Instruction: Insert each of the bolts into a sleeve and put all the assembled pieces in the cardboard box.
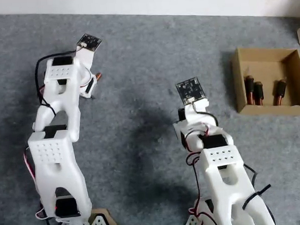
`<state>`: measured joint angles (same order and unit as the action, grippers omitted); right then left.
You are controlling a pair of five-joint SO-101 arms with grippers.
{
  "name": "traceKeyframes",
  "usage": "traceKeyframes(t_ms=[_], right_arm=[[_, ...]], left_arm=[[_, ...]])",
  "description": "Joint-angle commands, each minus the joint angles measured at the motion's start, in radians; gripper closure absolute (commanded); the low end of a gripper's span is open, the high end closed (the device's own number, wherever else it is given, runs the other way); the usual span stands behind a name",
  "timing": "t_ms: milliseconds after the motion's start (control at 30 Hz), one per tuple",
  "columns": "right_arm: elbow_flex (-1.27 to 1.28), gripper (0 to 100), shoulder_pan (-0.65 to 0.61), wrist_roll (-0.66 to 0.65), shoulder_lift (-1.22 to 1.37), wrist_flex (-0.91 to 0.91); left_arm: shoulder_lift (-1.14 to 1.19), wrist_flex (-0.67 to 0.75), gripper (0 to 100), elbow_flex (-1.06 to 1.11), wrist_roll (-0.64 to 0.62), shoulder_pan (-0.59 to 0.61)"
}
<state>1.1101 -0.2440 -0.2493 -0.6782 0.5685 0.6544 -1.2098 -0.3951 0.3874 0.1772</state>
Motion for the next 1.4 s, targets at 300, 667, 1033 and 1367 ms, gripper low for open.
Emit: traceKeyframes(t_ms=[300,667,1033,1367], right_arm=[[0.013,99.5,-0.01,-0.012,-0.035,-0.056],[0.021,99.5,-0.01,-0.026,-0.033,-0.09],[0.03,99.5,-0.012,-0.041,-0.033,-0.093],[0.051,99.5,-0.012,-0.046,-0.033,-0.12]], left_arm=[[-0.01,-0.081,99,-0.047,-0.06,0.021],[-0.012,-0.209,90,-0.145,0.195,0.015],[-0.01,-0.278,77,-0.249,0.235,0.013],[-0.008,-0.265,77,-0.249,0.365,0.012]])
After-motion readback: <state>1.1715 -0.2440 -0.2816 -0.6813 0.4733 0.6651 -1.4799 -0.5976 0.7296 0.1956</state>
